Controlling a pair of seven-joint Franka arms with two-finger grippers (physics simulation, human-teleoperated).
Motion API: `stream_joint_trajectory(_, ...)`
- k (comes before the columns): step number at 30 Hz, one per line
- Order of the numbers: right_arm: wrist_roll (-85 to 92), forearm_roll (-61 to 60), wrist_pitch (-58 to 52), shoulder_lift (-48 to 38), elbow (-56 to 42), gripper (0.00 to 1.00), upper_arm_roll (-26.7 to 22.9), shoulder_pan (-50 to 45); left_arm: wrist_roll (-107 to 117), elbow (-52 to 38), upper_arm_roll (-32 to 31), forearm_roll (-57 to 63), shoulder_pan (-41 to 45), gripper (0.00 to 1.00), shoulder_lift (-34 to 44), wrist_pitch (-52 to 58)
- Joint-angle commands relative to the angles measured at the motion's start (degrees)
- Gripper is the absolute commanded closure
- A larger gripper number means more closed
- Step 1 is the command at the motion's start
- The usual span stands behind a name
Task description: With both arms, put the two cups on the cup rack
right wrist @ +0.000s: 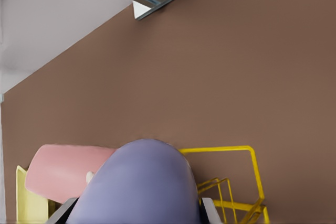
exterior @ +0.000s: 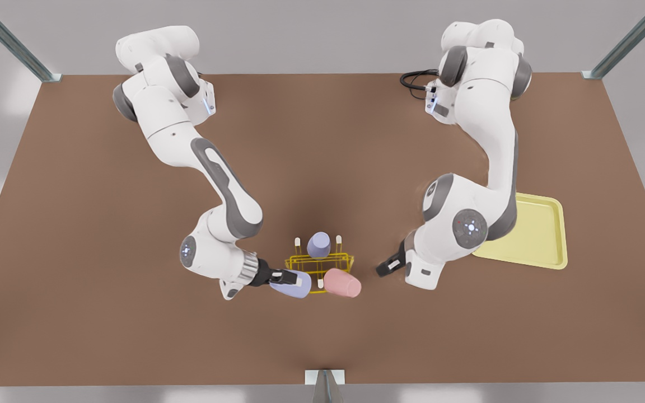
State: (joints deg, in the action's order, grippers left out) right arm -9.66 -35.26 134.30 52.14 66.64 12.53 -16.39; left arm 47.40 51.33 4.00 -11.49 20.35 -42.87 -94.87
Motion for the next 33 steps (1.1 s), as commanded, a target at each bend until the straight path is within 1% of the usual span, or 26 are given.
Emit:
stream_joint_trajectory(1, 0.1, 0.1, -0.2, 0.1, 0.0, 0.15, 0.1, 0.0, -47.0, 0.0, 0.3, 16.9, -5.1, 0.0, 4.0, 25.5)
stream_joint_trajectory(2, 0.1, 0.2, -0.3, 0.1, 0.0, 0.15, 0.1, -0.2, -52.6, 0.0, 0.2, 18.4, -7.6, 0.0, 6.9, 30.0)
stream_joint_trajectory(3, 0.1, 0.2, -0.4, 0.1, 0.1, 0.15, 0.1, -0.3, -52.9, 16.7, 0.2, 18.4, -8.6, 0.0, 19.2, 22.1)
stream_joint_trajectory(4, 0.1, 0.3, -0.4, 0.1, 0.2, 0.15, 0.1, -0.3, -52.9, 37.0, 0.2, 17.6, -9.0, 0.0, 32.0, 9.4)
stream_joint_trajectory(5, 0.4, 0.4, -0.4, 0.2, 0.2, 0.15, 0.1, -0.3, -52.7, 35.1, -0.1, 17.1, -9.0, 0.0, 30.5, 16.0)
stream_joint_trajectory(10, 1.4, 0.5, -0.5, 0.8, 0.2, 0.14, 0.1, -0.6, -52.9, 35.1, -0.1, 13.8, -9.1, 0.0, 29.1, 19.5)
stream_joint_trajectory(11, 1.3, 0.5, -0.5, 0.8, 0.2, 0.0, 0.1, -0.6, -52.8, 35.1, -0.1, 13.8, -9.0, 0.0, 29.1, 19.4)
stream_joint_trajectory(21, 1.0, 0.3, -0.6, 0.8, -0.8, 0.0, 0.1, -0.6, -52.9, 34.9, 0.0, 13.8, -9.5, 0.0, 29.0, 19.5)
stream_joint_trajectory(27, 0.3, -0.3, -3.8, -0.5, -2.0, 0.0, 0.0, -0.4, -52.9, 35.1, 0.0, 13.8, -9.5, 0.0, 29.0, 19.5)
stream_joint_trajectory(28, 0.0, -0.4, -5.3, -1.1, -2.2, 0.0, -0.1, -0.4, -52.9, 35.1, 0.0, 13.7, -9.5, 0.0, 29.0, 19.5)
stream_joint_trajectory(29, -3.9, 0.4, -10.0, -2.7, -3.4, 0.0, -0.8, -0.4, -52.9, 35.1, 0.0, 13.8, -9.5, 0.0, 29.0, 19.5)
stream_joint_trajectory(30, -4.1, 1.8, -18.0, -7.4, -2.3, 0.0, -5.6, -0.3, -52.9, 35.1, 0.0, 13.7, -9.5, 0.0, 29.0, 19.5)
stream_joint_trajectory(31, -4.0, 15.8, -32.2, -9.4, -1.8, 0.0, -11.5, -0.9, -52.9, 35.1, 0.0, 13.7, -9.5, 0.0, 29.0, 19.5)
stream_joint_trajectory(32, -2.6, 29.8, -39.7, -10.0, -1.6, 0.0, -11.4, 2.6, -52.9, 35.1, 0.0, 13.7, -9.5, 0.0, 29.0, 19.5)
stream_joint_trajectory(33, 4.9, 36.2, -40.7, -9.6, -1.6, 0.0, -11.5, 6.8, -52.9, 35.1, 0.0, 13.7, -9.5, 0.0, 29.0, 19.7)
